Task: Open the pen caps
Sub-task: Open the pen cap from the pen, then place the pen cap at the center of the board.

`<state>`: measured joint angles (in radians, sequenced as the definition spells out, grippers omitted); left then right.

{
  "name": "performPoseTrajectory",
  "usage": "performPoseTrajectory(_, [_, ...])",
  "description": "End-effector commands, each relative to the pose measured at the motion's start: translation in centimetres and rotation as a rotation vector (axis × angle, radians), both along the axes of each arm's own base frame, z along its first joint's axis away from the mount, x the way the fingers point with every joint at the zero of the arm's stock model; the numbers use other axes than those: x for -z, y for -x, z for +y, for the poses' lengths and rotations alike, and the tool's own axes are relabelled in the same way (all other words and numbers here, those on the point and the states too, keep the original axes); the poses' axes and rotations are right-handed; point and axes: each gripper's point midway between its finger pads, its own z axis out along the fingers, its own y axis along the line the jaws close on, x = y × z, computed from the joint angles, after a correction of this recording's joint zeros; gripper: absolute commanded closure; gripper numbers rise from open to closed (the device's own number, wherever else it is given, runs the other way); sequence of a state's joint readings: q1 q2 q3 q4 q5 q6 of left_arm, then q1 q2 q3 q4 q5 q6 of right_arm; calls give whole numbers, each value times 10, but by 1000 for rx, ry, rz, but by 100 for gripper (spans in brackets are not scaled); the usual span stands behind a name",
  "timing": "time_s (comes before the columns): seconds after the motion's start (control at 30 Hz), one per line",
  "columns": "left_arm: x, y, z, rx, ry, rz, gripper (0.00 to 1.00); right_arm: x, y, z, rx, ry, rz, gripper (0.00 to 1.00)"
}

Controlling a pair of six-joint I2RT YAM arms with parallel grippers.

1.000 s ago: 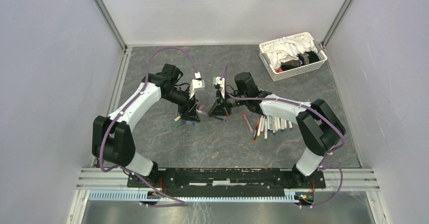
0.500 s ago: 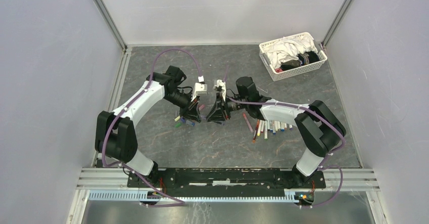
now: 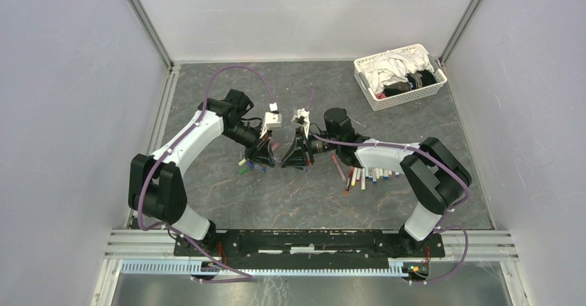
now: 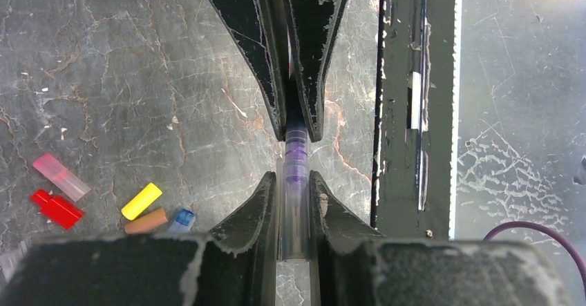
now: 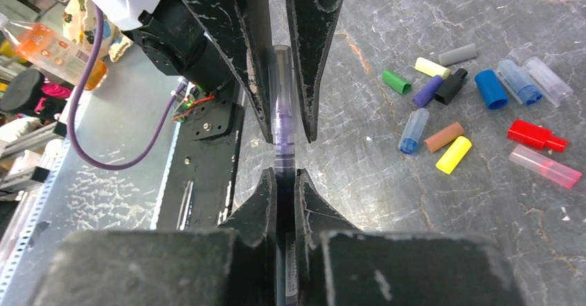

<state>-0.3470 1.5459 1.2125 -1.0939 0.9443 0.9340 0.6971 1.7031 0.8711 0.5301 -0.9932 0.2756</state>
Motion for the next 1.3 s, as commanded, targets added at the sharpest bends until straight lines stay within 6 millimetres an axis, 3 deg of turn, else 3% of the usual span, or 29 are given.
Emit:
performPoseTrajectory(0.0, [-26, -2, -8, 38, 82, -83, 98, -22, -4, 14, -16, -62, -31, 100])
performPoseTrajectory(0.17, [-35, -7, -6, 31, 69, -122, 98, 3, 3, 2, -1, 29, -19, 100])
performPoseTrajectory(0.43, [-36, -22, 23, 29, -19, -156, 98, 47, 26, -46, 98, 220, -10, 100])
performPoseTrajectory(0.6, [-43, -35, 49, 25, -101, -181, 98, 59, 36, -72, 147, 288, -13, 100])
performPoseTrajectory(0.73, [-39, -38, 53, 4, -117, -204, 98, 56, 31, -84, 203, 290, -27, 100])
performPoseTrajectory(0.87, [-13, -53, 45, -104, -95, -193, 98, 53, 2, -102, 387, 332, -30, 100])
performPoseTrajectory(1.0, [30, -70, 35, -203, -125, -202, 97, 59, -35, -139, 652, 457, -40, 100])
performPoseTrajectory(1.13, [68, -86, 30, -270, -205, -256, 98, 64, -52, -181, 884, 530, -72, 100])
performPoseTrajectory(1.27, [90, -101, 32, -326, -262, -267, 97, 67, -60, -219, 1084, 551, -67, 100])
